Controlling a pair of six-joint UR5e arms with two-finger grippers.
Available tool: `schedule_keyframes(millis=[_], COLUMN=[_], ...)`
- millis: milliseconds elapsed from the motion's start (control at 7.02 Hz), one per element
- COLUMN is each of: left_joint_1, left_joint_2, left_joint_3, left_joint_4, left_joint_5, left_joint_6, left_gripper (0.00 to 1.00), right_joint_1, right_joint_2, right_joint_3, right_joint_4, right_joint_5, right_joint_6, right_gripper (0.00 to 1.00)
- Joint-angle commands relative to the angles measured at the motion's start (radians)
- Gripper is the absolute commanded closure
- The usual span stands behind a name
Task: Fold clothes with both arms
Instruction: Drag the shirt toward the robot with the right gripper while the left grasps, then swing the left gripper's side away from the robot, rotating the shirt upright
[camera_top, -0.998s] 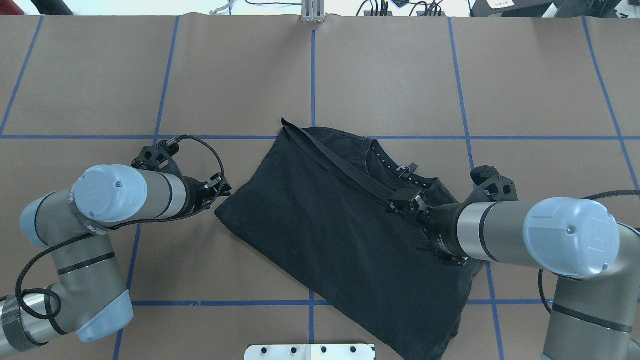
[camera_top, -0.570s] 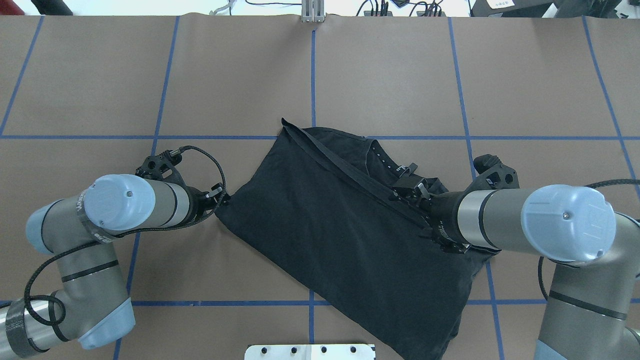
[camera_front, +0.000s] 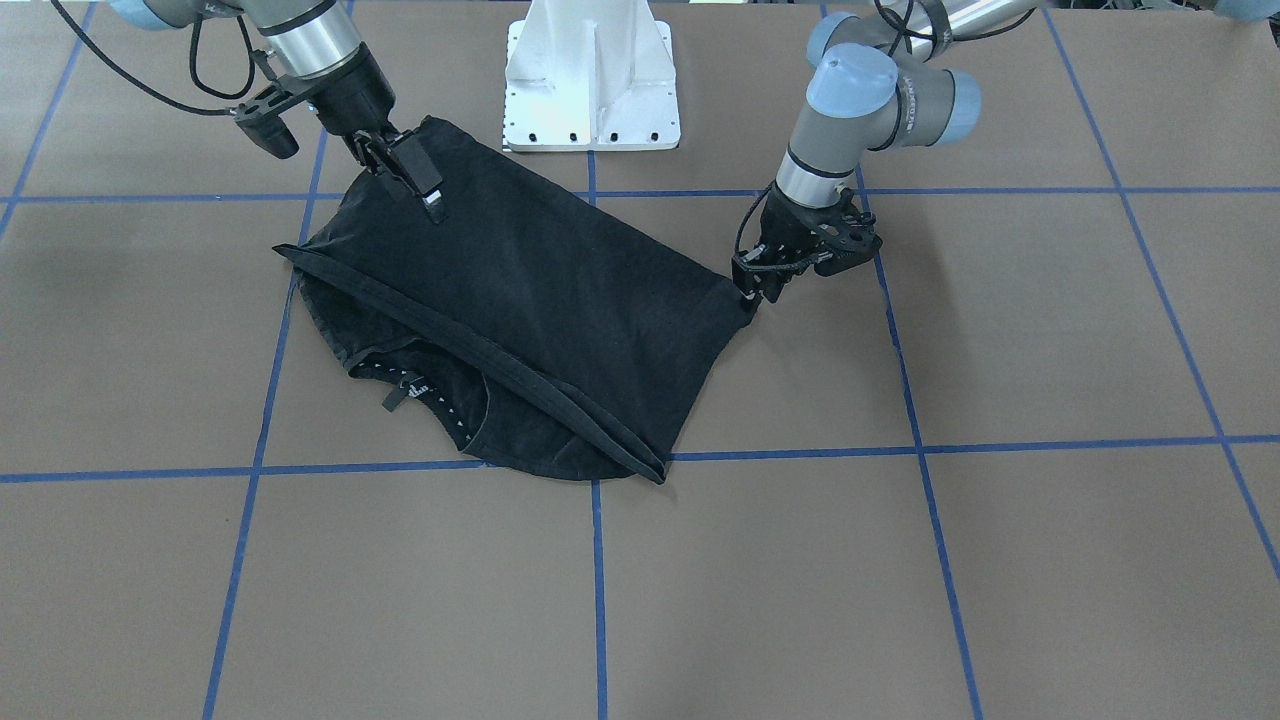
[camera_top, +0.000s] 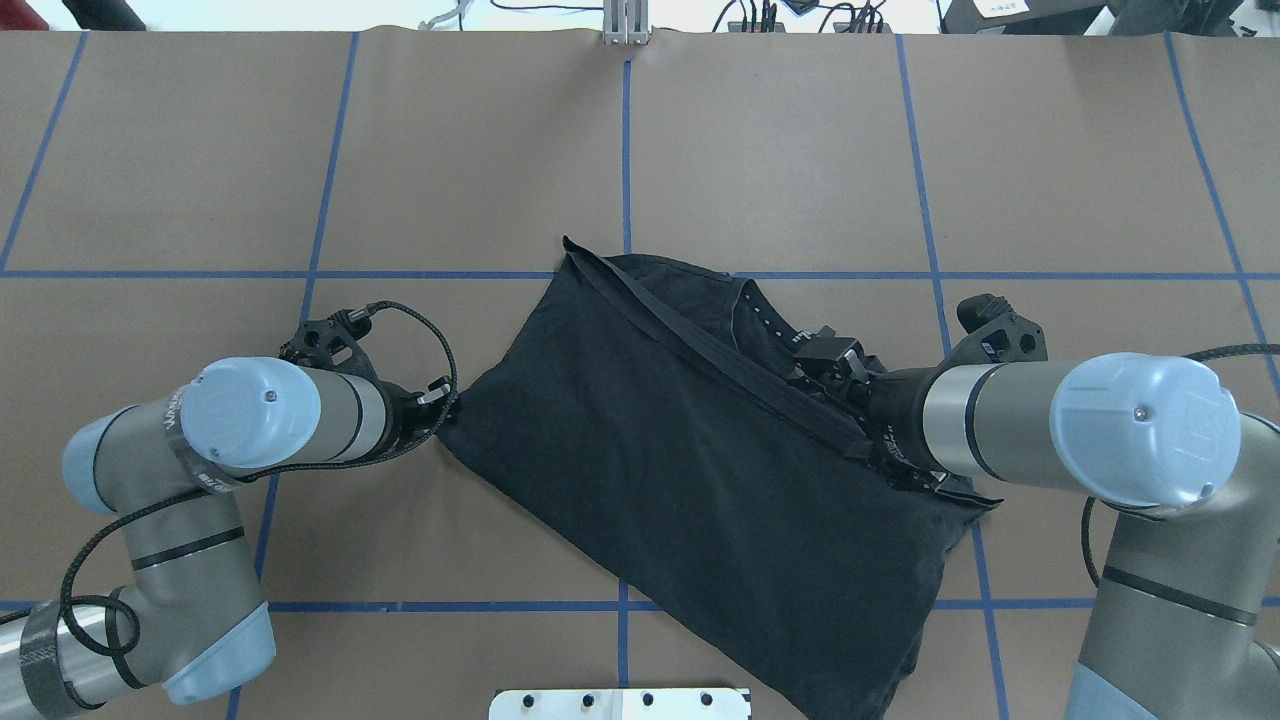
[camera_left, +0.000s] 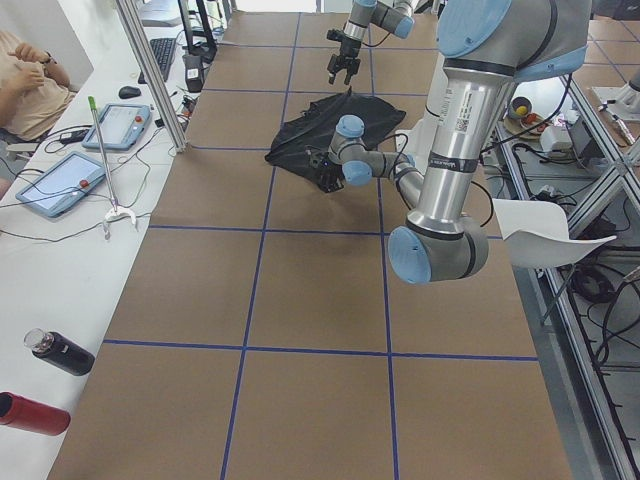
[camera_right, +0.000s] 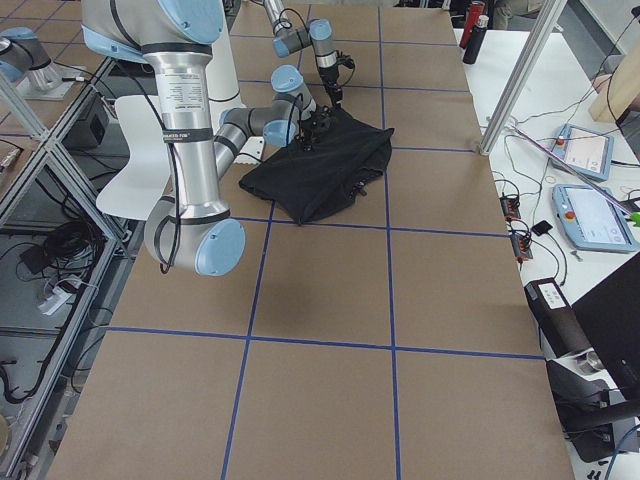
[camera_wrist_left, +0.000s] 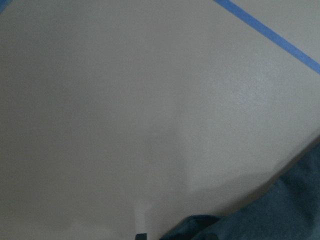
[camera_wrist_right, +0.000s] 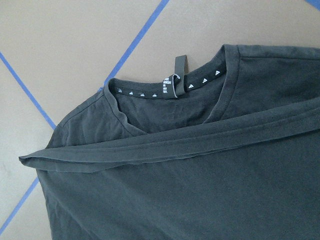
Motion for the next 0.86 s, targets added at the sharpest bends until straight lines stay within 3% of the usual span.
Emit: schedule_keyframes(millis=[0,143,285,428,713], left_joint_1=[0.01,0.013,0.013,0.013,0.007], left_joint_2=[0.0,0.0,0.0,-0.003,-0.003], left_joint_3=[0.004,0.005,0.005,0.005,-0.008], left_joint_4=[0.0,0.0,0.0,0.0,0.0], left_joint_5=[0.0,0.0,0.0,-0.001,-0.002], left_joint_6=[0.0,0.0,0.0,-0.01,0.004], left_gripper=[0.57,0.6,0.72,1.0,1.0], right_joint_1=[0.005,0.003,0.003,0.003,0.003], right_joint_2=[0.0,0.0,0.0,0.0,0.002], right_joint_3=[0.001,0.0,0.0,-0.003,0.0], right_joint_4=[-0.001,-0.001,-0.001,-0.001,-0.001], right_joint_5=[0.005,0.005,0.005,0.005,0.005], right_joint_6=[0.0,0.0,0.001,0.0,0.001], right_gripper=[0.0,0.0,0.0,0.0,0.0])
